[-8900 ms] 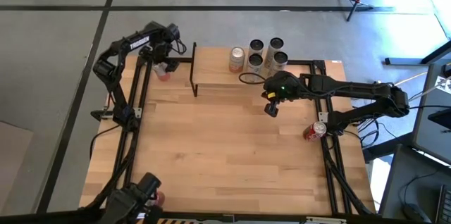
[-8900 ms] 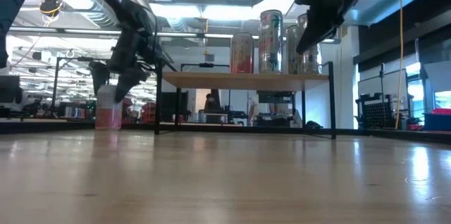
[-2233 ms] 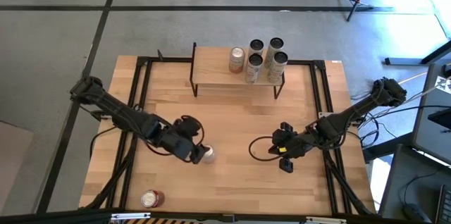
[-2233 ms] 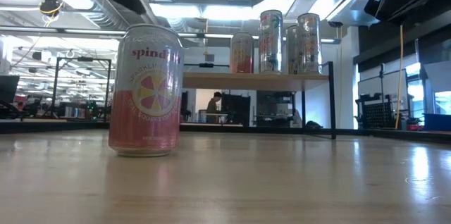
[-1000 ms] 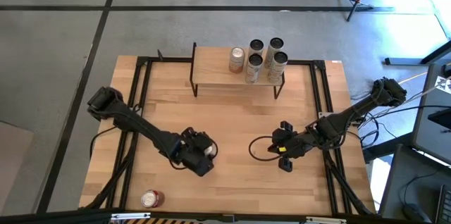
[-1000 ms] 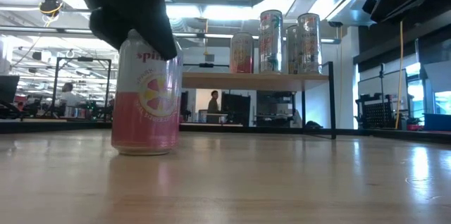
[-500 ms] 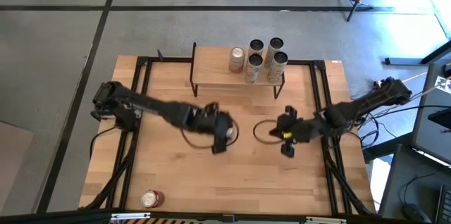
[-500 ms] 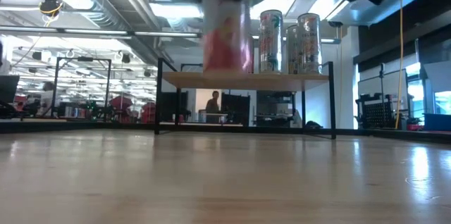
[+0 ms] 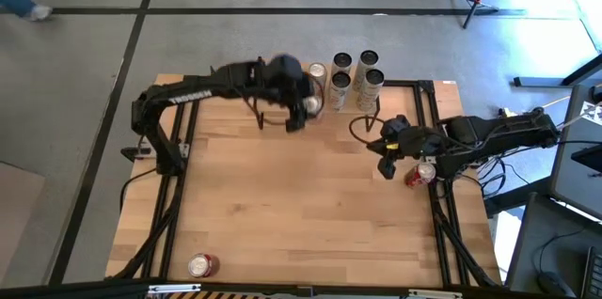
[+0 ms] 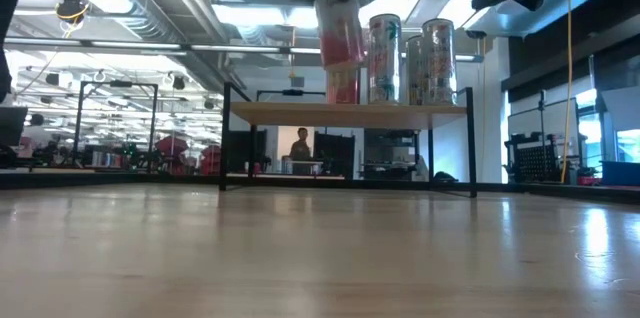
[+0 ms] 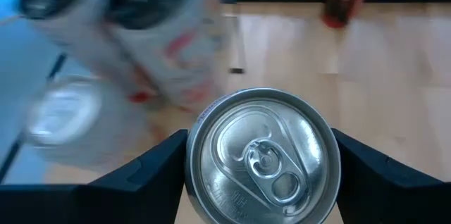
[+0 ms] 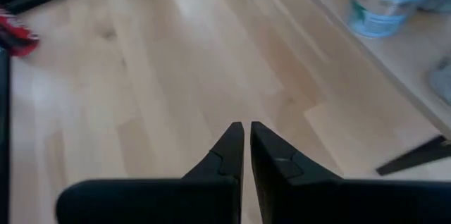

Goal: Place canned beverage on shelf
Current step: Put the orange and white soda can aligned with other orange and white soda can on the shelf

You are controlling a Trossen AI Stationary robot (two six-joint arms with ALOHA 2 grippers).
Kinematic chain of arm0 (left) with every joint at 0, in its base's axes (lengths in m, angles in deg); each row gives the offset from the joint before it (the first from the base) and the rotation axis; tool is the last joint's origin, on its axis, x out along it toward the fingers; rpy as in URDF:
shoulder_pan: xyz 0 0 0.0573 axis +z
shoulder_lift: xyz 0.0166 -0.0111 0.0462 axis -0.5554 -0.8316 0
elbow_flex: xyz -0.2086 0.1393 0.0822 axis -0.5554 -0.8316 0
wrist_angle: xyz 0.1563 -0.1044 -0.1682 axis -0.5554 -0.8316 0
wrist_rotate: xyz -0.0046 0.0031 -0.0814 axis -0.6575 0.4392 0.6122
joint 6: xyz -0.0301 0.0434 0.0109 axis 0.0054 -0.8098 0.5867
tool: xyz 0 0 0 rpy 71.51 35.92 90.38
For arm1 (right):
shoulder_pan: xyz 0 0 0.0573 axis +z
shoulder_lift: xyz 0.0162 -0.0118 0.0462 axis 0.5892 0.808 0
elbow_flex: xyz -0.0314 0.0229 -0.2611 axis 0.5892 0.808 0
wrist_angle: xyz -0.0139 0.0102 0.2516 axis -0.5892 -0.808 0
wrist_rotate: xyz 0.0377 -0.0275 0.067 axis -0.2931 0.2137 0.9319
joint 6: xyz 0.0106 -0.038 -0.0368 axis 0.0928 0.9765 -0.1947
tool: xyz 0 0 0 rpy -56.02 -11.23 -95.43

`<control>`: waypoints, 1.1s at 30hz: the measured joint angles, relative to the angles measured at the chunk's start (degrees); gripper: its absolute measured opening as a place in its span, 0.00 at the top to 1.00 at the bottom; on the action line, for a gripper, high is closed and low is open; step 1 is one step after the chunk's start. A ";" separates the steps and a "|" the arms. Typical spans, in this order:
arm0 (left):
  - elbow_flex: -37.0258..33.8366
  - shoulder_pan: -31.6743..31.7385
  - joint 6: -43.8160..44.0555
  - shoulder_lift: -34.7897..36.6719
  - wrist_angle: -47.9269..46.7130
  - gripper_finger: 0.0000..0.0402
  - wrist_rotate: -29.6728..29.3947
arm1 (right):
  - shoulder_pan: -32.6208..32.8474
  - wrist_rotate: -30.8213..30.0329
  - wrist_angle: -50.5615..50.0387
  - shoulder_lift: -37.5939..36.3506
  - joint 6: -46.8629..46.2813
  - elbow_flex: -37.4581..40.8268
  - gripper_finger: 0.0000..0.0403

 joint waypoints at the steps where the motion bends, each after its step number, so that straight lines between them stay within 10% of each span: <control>1: -0.17 1.41 -1.12 0.00 0.56 0.34 0.74 | -0.51 0.00 -0.43 0.02 0.02 0.00 0.96; 12: -0.38 10.13 -2.32 -1.44 5.89 0.34 10.09 | -2.58 -0.03 -2.02 0.42 2.97 0.00 0.96; 33: -0.40 10.07 -4.71 -6.49 6.36 0.32 6.20 | -2.47 0.07 -4.53 0.42 1.30 0.00 0.96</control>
